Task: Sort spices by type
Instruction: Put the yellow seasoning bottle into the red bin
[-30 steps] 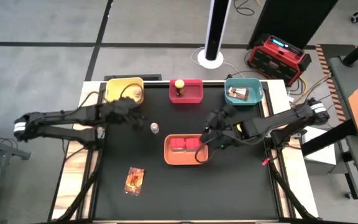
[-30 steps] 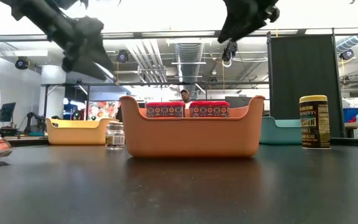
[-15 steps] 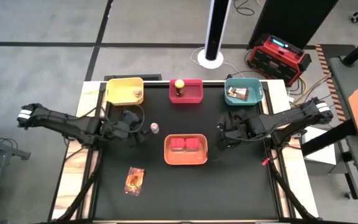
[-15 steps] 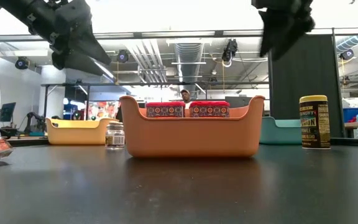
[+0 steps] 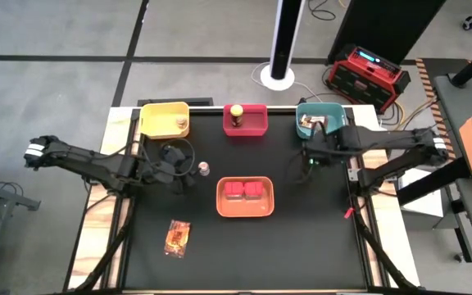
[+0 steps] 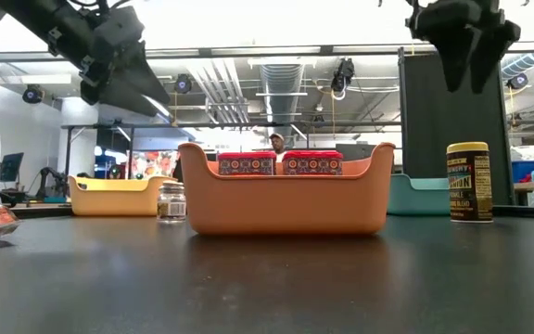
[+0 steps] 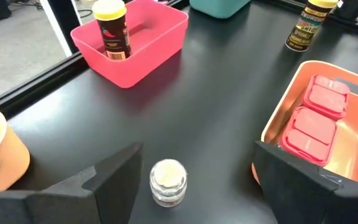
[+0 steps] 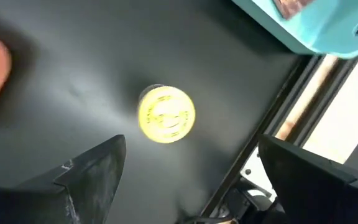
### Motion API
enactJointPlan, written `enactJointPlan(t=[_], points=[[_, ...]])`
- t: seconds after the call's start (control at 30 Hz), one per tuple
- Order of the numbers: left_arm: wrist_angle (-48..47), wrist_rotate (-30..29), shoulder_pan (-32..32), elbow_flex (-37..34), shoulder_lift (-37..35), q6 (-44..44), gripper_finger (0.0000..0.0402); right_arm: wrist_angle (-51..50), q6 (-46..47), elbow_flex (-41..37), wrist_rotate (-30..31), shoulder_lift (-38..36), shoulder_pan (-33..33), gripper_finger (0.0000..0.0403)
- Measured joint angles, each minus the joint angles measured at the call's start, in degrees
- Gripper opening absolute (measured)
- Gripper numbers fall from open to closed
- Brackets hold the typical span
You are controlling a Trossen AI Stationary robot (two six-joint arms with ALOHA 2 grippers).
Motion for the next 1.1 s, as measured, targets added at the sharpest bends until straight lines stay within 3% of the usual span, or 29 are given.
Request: enactJointPlan(t=[0.2, 0.43, 0.83, 1.1], points=[[-0.04, 0.00, 0.00, 0.00, 0.64, 0.34, 0.0284, 4.28, -7.19, -3.89, -5.25, 0.32, -9.09, 0.0359], [-0.07, 0.02, 0.00, 0.02, 0.86, 1.07, 0.0284, 11.15, -12.62, -8.34, -10.87, 1.03, -14.95, 0.0359], [-0.09, -0.92, 0.00, 0.02, 0.86, 1.64, 0.0284, 20.07, -12.97, -18.18, -15.90, 0.70, -16.38, 0.0359], [-0.09, -0.95, 0.00, 0.02, 0.86, 1.64, 0.0284, 24.24, -11.89, -22.00, -16.03, 0.70, -16.38, 0.0352]])
